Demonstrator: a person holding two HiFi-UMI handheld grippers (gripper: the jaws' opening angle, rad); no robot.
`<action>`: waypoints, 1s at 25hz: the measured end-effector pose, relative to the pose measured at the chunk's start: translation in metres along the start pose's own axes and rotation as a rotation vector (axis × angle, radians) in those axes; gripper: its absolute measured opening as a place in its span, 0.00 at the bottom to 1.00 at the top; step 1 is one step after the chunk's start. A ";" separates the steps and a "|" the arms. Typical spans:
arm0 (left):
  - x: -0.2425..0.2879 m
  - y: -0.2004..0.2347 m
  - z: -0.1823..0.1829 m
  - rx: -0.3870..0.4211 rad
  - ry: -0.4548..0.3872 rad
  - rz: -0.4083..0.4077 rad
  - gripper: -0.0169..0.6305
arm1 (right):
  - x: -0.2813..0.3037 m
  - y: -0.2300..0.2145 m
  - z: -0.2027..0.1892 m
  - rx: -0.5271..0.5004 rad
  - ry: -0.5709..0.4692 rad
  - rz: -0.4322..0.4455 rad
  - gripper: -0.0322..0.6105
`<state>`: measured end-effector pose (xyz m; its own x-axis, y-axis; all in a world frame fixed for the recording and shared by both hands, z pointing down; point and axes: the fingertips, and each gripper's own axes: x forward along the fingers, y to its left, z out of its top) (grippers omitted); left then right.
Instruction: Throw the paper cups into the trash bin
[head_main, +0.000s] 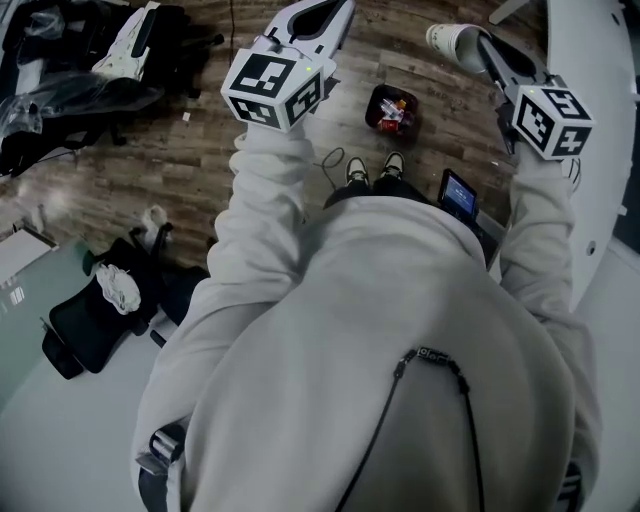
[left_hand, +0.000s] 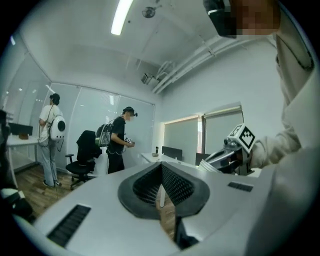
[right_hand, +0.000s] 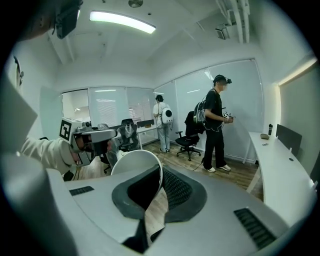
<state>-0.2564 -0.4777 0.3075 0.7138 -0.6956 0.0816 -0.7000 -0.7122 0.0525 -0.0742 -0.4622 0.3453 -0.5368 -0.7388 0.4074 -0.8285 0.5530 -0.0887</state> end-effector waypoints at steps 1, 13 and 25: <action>-0.001 0.000 -0.005 -0.026 -0.007 0.006 0.03 | 0.003 0.000 -0.005 -0.004 0.003 0.006 0.11; 0.006 0.018 -0.132 -0.074 0.065 0.055 0.03 | 0.070 -0.024 -0.124 0.024 0.081 0.025 0.11; 0.023 0.033 -0.442 -0.217 0.230 0.068 0.03 | 0.197 -0.043 -0.435 -0.103 0.274 0.078 0.11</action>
<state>-0.2727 -0.4758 0.7515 0.6593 -0.6831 0.3140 -0.7515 -0.6111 0.2486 -0.0750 -0.4641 0.8253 -0.5231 -0.5690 0.6344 -0.7584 0.6505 -0.0419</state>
